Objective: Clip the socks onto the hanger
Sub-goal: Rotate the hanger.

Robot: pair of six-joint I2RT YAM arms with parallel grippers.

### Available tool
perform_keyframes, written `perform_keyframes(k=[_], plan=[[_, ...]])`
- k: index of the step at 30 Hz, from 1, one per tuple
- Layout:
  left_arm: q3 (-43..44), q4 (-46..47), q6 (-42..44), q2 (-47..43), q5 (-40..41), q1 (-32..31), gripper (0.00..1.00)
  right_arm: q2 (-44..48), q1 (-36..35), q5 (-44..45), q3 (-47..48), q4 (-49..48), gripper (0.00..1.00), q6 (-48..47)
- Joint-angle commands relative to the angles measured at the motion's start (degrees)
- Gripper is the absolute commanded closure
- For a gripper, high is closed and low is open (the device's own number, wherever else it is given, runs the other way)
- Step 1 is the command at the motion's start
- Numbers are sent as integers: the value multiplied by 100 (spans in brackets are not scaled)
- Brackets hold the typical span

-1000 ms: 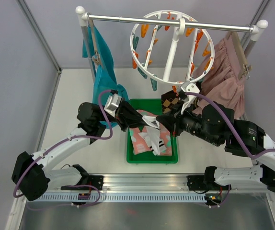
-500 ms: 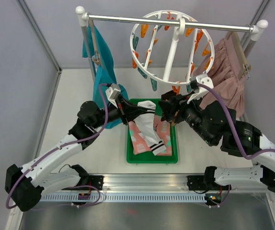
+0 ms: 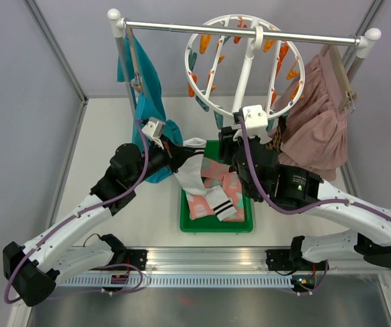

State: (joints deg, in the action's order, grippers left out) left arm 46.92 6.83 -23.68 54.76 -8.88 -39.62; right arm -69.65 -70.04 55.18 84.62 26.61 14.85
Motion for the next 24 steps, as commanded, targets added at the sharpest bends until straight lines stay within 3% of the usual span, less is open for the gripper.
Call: perform_keyframes(k=[1,9,20,24], plan=[[458,-6,197,25,142,15,98,197,165,863,-340,-525,53,-237],[933,-120,373,192,246,6,98,750,1352,1170,-1104,-1000,54,-369],[2435,-797,303,1203,2169,15,98,716,2301,969,-948,-816,53,-281],[2787,-744,434,1475,2365,6,98,645,2469,592,-781,-631,53,-167]])
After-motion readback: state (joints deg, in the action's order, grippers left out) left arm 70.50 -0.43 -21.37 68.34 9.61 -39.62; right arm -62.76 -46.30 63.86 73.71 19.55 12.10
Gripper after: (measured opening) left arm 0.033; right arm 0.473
